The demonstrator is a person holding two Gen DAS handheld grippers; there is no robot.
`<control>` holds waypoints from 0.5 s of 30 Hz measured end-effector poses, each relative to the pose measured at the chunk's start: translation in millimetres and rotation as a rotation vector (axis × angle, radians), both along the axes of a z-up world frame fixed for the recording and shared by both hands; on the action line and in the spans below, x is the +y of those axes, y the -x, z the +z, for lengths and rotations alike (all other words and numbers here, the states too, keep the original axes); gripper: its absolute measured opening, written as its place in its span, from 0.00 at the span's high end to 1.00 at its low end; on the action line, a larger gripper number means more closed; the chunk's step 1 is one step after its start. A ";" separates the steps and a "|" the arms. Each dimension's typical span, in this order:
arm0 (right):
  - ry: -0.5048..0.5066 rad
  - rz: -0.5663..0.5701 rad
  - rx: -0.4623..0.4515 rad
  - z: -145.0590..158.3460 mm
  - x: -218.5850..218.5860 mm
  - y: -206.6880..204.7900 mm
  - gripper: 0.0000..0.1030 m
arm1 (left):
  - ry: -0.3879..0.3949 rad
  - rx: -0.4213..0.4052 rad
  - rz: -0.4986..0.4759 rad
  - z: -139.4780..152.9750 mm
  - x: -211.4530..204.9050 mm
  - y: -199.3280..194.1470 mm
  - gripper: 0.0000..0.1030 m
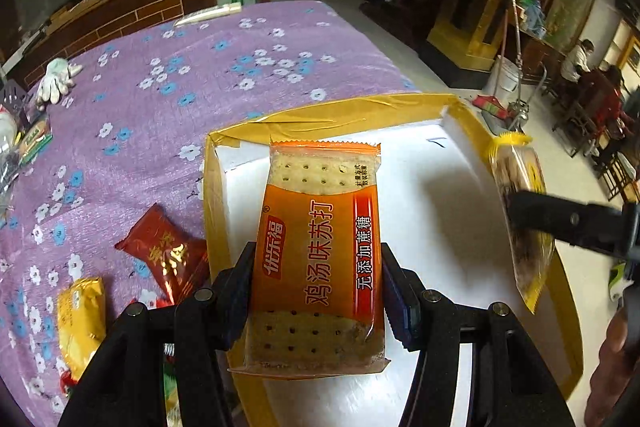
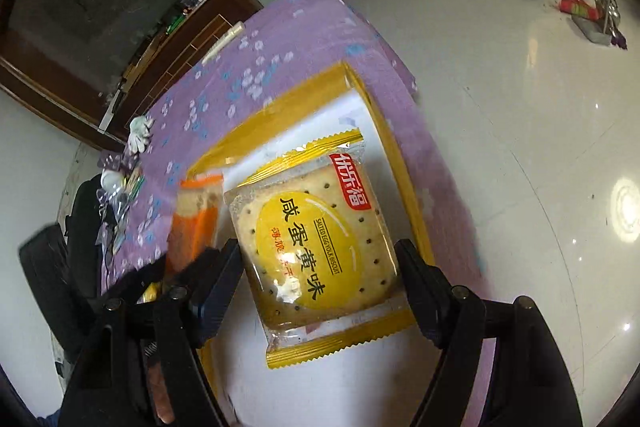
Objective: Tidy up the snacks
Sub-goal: 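Carry both cracker packs over the white-lined tray with both tools, then open both tools to drop the cracker packs into the tray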
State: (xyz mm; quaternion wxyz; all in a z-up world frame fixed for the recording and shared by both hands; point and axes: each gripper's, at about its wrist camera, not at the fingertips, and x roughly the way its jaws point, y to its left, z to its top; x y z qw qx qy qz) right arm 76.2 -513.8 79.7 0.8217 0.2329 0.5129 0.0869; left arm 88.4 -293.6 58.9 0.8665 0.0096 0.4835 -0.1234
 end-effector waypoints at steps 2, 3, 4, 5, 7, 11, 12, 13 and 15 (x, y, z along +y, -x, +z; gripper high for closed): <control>0.015 0.017 0.005 -1.2 4.0 -17.0 0.28 | -0.004 0.009 0.013 -4.6 -0.4 -7.3 0.43; 0.019 0.023 0.007 -1.7 5.4 -23.2 0.29 | 0.000 0.011 0.013 -6.0 -0.9 -9.7 0.43; 0.021 0.027 0.010 -2.1 7.6 -30.8 0.31 | -0.001 0.012 0.012 -7.1 -1.5 -12.5 0.43; 0.022 0.031 0.014 -2.5 7.9 -36.4 0.33 | -0.006 0.014 0.013 -8.3 -2.2 -15.1 0.43; 0.029 0.040 0.021 -3.9 12.9 -44.3 0.34 | -0.019 0.019 0.010 -11.9 -4.7 -18.3 0.43; 0.048 0.071 0.030 -7.2 25.5 -51.1 0.36 | -0.028 0.046 0.009 -19.2 -6.6 -22.3 0.43; 0.044 0.076 0.027 -6.7 26.8 -50.1 0.36 | -0.030 0.050 0.007 -20.3 -6.6 -22.5 0.43; 0.039 0.079 0.024 -5.9 27.1 -48.4 0.36 | -0.035 0.054 0.005 -21.1 -7.0 -22.6 0.43; 0.027 0.075 0.022 -4.8 25.5 -46.1 0.36 | -0.040 0.059 0.004 -22.2 -8.2 -23.8 0.43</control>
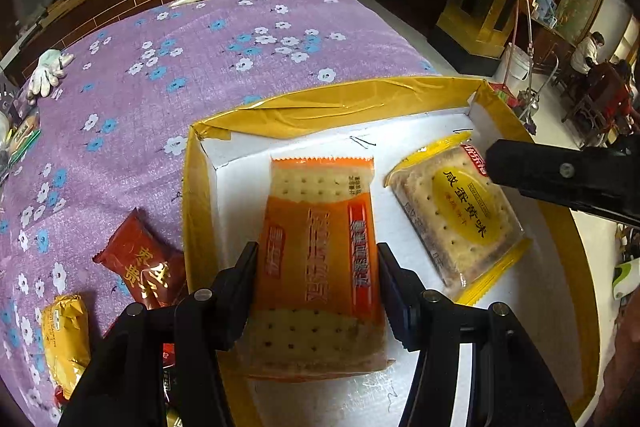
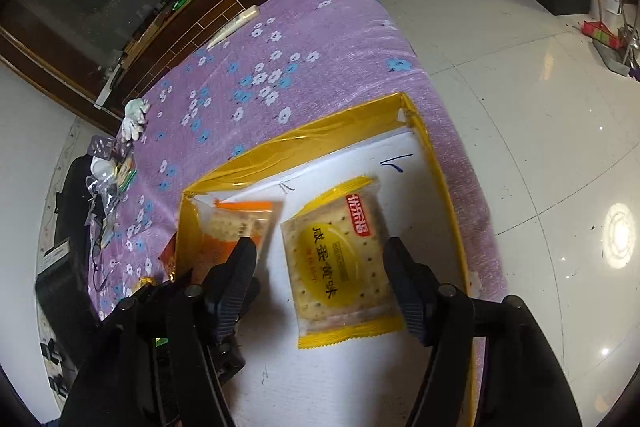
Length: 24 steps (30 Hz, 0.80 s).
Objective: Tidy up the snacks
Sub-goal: 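Open both tools to drop the cracker packs into the tray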
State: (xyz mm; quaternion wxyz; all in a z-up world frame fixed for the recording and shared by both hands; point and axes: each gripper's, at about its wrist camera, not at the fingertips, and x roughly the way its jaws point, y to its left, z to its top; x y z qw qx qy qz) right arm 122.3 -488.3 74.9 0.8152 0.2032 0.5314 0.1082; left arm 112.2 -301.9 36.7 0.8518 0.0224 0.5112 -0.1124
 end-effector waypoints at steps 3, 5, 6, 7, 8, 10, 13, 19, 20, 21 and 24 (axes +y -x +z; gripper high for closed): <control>-0.027 -0.012 -0.001 1.0 -5.1 6.5 0.36 | -0.015 0.004 -0.015 -1.6 -4.1 -1.0 0.40; -0.045 -0.016 -0.002 1.5 -7.8 12.8 0.36 | -0.016 0.017 -0.028 -3.3 -5.7 -0.2 0.31; -0.053 -0.018 -0.004 2.4 -9.0 18.1 0.36 | -0.009 0.022 -0.033 -3.1 -5.8 1.1 0.30; -0.061 -0.019 -0.009 3.9 -10.2 25.9 0.36 | -0.005 0.023 -0.037 -2.2 -5.9 2.5 0.29; -0.064 -0.020 -0.015 5.2 -11.2 32.2 0.36 | -0.004 0.019 -0.042 -0.7 -5.9 5.0 0.27; -0.073 -0.029 -0.034 9.2 -13.3 49.8 0.36 | -0.006 0.004 -0.054 3.5 -5.0 12.3 0.27; -0.059 -0.051 -0.068 15.2 -14.5 76.1 0.35 | 0.014 -0.012 -0.050 10.4 -1.2 25.6 0.25; -0.026 -0.104 -0.077 16.2 -9.6 115.7 0.35 | 0.036 -0.052 -0.090 23.2 0.4 57.7 0.24; -0.018 -0.113 -0.084 17.5 -8.3 120.8 0.35 | 0.036 -0.058 -0.098 24.9 0.4 62.6 0.24; -0.014 -0.120 -0.087 18.2 -8.1 123.6 0.35 | 0.039 -0.062 -0.109 26.2 -0.1 67.5 0.24; -0.022 -0.163 -0.094 20.0 -8.4 137.8 0.35 | 0.037 -0.074 -0.142 29.7 -1.4 81.7 0.23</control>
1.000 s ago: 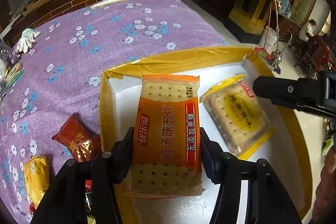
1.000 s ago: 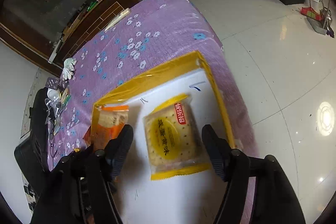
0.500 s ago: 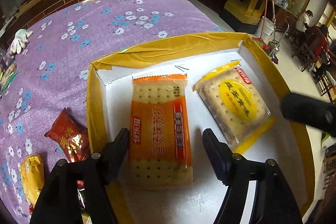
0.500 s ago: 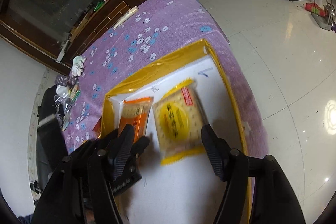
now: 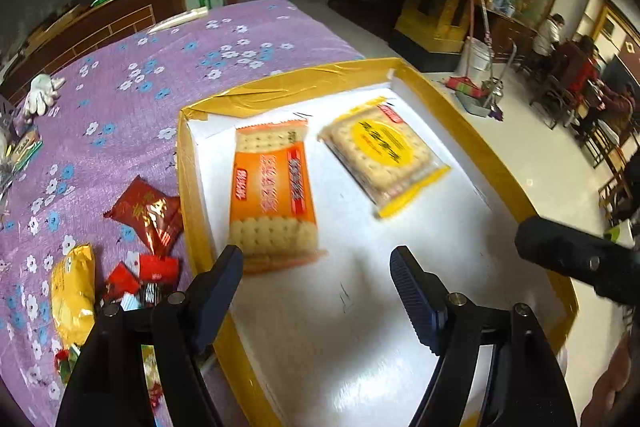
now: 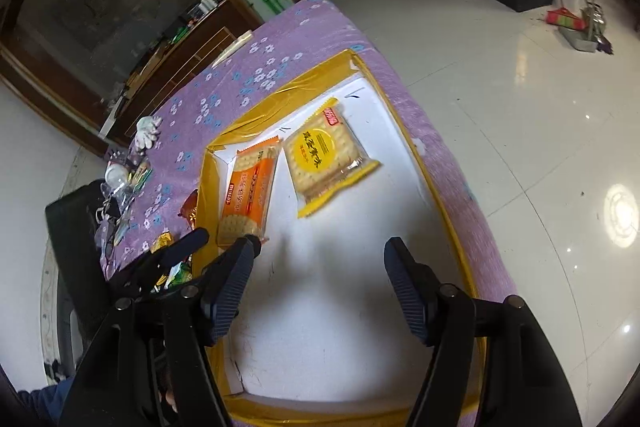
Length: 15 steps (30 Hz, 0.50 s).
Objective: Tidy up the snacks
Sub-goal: 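Open both tools to drop the cracker packs into the tray, then withdraw both tools from the tray toward the snack pile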
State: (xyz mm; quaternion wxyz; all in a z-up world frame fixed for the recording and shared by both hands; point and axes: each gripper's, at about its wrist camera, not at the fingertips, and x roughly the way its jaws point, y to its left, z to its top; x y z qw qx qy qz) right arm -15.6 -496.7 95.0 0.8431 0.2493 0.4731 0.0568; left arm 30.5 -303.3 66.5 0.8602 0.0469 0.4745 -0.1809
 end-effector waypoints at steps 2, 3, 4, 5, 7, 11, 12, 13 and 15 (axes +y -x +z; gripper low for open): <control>-0.025 -0.012 0.010 -0.1 1.1 7.0 0.35 | -0.006 -0.013 -0.027 3.4 0.6 9.1 0.23; -0.033 -0.014 0.022 -0.6 2.4 9.6 0.35 | -0.006 -0.024 -0.038 6.5 2.5 14.8 0.23; -0.026 -0.017 0.033 -0.9 5.8 12.9 0.35 | -0.003 -0.031 -0.043 8.7 4.1 17.8 0.23; -0.016 -0.021 0.034 -0.6 9.0 16.2 0.35 | 0.001 -0.038 -0.048 11.1 6.4 21.6 0.23; -0.013 -0.035 0.037 -0.3 15.2 22.3 0.35 | 0.009 -0.042 -0.057 15.3 12.9 27.4 0.22; 0.004 -0.039 0.039 2.8 29.2 29.6 0.35 | 0.027 -0.055 -0.056 22.5 29.4 35.5 0.22; 0.006 -0.038 0.034 4.5 33.6 31.6 0.35 | 0.033 -0.058 -0.051 24.2 34.0 37.7 0.22; 0.006 -0.038 0.032 5.2 36.0 32.6 0.35 | 0.039 -0.061 -0.048 25.5 38.6 39.0 0.22; 0.010 -0.037 0.027 6.3 44.0 34.4 0.35 | 0.046 -0.068 -0.045 28.6 47.6 41.9 0.21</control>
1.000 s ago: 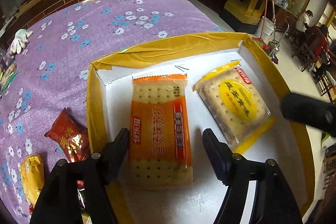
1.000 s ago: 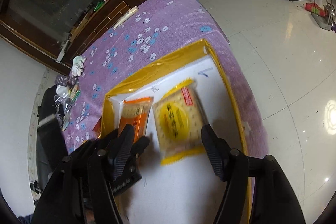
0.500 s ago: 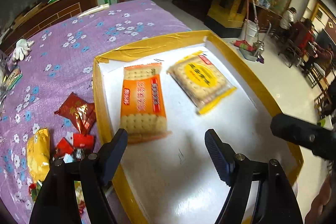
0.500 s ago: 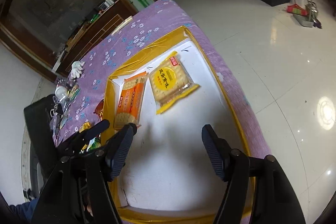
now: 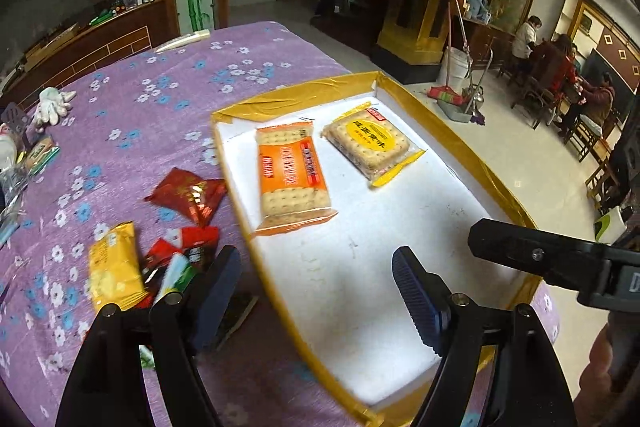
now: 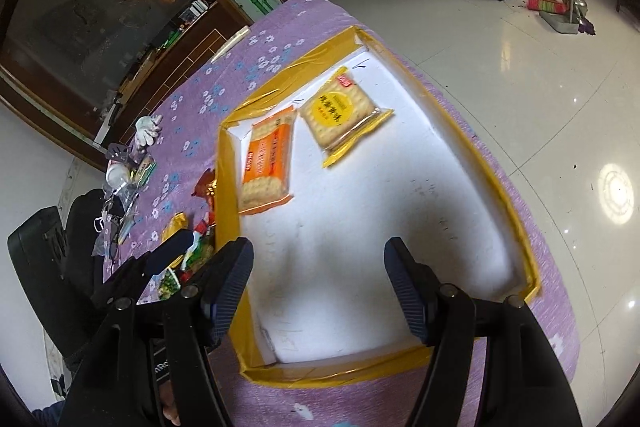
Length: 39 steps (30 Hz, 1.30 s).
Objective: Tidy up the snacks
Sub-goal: 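Withdraw both tools from the tray toward the snack pile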
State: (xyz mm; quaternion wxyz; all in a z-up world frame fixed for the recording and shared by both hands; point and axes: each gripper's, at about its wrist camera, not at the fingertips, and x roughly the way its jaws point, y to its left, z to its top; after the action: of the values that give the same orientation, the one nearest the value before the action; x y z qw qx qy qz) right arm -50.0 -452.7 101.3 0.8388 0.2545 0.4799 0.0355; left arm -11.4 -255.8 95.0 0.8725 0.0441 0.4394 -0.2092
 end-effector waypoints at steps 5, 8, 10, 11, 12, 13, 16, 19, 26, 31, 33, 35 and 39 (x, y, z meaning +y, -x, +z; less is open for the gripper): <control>0.000 0.027 0.011 0.4 21.8 -4.6 0.35 | 0.009 -0.019 0.015 7.6 23.2 4.5 0.21; 0.011 0.052 -0.002 3.6 35.2 -6.6 0.35 | 0.022 -0.023 0.040 9.9 39.8 4.7 0.21; 0.018 0.064 0.002 3.8 44.4 -9.0 0.35 | 0.030 -0.022 0.062 10.4 51.1 5.2 0.21; 0.019 0.070 0.006 3.2 48.2 -9.9 0.35 | 0.035 -0.020 0.073 10.2 56.8 5.0 0.21; 0.020 0.078 0.010 2.5 53.3 -11.4 0.35 | 0.040 -0.018 0.084 10.4 63.0 4.7 0.21; 0.020 0.085 0.012 2.1 57.1 -12.3 0.35 | 0.045 -0.018 0.096 10.3 69.7 4.9 0.21; 0.029 0.119 0.010 3.0 73.2 -15.2 0.35 | 0.064 -0.020 0.140 12.0 93.7 5.6 0.21; 0.045 0.154 0.003 4.9 87.5 -17.6 0.35 | 0.076 -0.025 0.193 11.2 120.0 8.8 0.21; 0.083 0.282 -0.010 6.8 131.2 -21.5 0.35 | 0.097 0.017 0.331 -6.1 181.7 10.2 0.20; 0.099 0.332 -0.004 4.6 145.6 -24.6 0.35 | 0.129 0.111 0.378 -23.6 202.5 -5.1 0.20; 0.105 0.335 -0.001 4.0 146.2 -25.3 0.35 | 0.142 0.134 0.378 -26.4 201.3 -13.5 0.20; 0.110 0.333 -0.001 4.0 143.9 -25.4 0.35 | 0.148 0.162 0.349 -29.5 193.0 -25.4 0.18; 0.125 0.314 -0.004 4.8 133.4 -22.9 0.35 | 0.130 0.194 0.317 -33.2 171.5 -50.5 0.17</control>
State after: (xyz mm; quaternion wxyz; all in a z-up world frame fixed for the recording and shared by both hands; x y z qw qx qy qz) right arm -27.1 -319.3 106.1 0.8380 0.1236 0.5135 0.1369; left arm 39.1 -84.3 61.9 0.8490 -0.1023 0.5086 -0.1004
